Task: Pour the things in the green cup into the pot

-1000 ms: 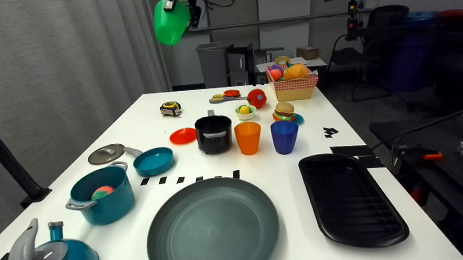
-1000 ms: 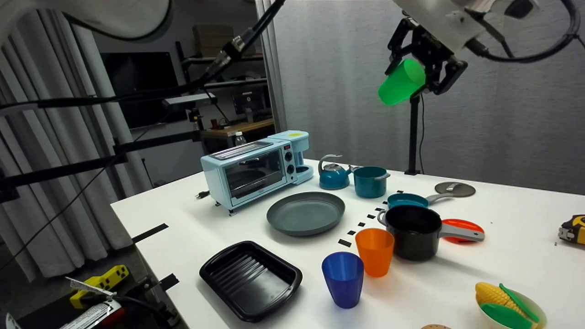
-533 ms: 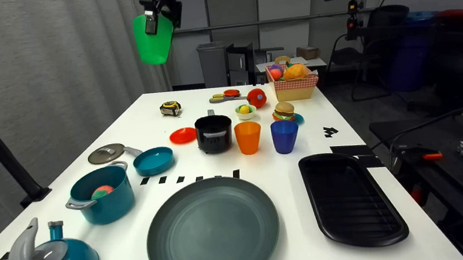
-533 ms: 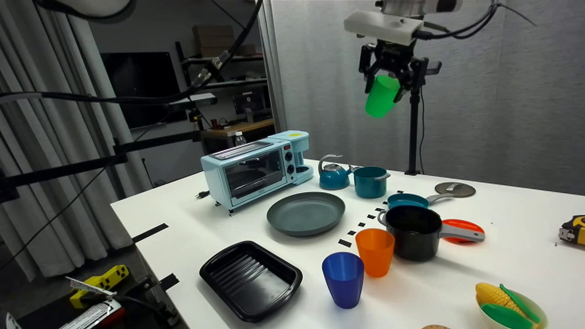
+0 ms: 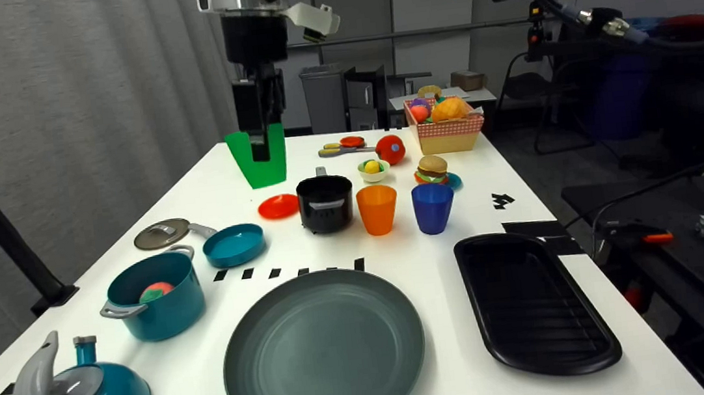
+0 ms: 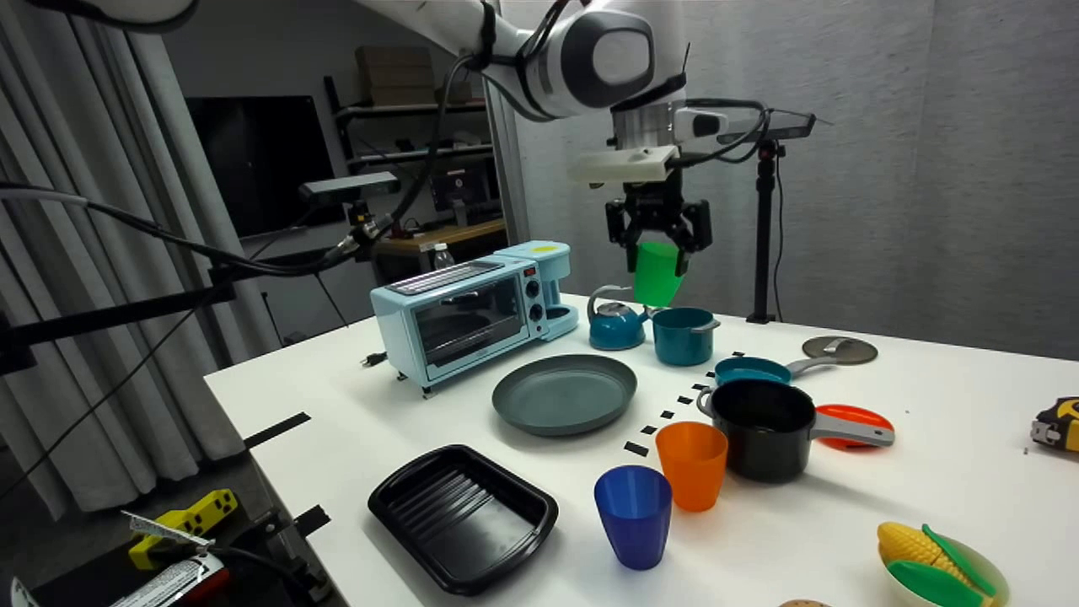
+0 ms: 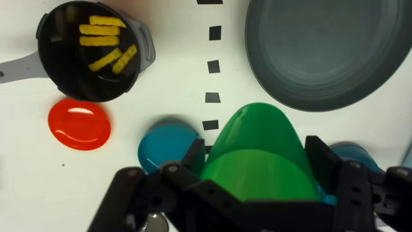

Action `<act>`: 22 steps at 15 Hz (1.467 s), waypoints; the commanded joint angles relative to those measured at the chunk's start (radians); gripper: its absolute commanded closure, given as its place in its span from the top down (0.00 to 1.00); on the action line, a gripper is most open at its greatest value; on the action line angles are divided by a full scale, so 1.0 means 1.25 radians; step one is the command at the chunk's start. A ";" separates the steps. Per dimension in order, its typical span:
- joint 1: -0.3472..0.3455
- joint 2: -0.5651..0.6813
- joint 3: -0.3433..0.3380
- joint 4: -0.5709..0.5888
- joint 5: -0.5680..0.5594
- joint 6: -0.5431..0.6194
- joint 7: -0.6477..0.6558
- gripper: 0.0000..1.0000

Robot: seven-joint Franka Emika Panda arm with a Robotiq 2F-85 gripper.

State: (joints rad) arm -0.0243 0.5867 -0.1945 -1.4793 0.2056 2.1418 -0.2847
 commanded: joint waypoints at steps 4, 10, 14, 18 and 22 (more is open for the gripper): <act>-0.011 -0.038 0.032 -0.163 -0.157 0.138 0.129 0.55; -0.011 -0.017 0.032 -0.222 -0.212 0.202 0.196 0.55; -0.009 0.012 0.027 -0.231 -0.231 0.232 0.229 0.55; -0.004 0.044 0.019 -0.225 -0.249 0.268 0.263 0.55; 0.004 0.078 0.012 -0.213 -0.270 0.307 0.290 0.55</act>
State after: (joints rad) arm -0.0262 0.6577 -0.1710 -1.7595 -0.0943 2.4837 0.0371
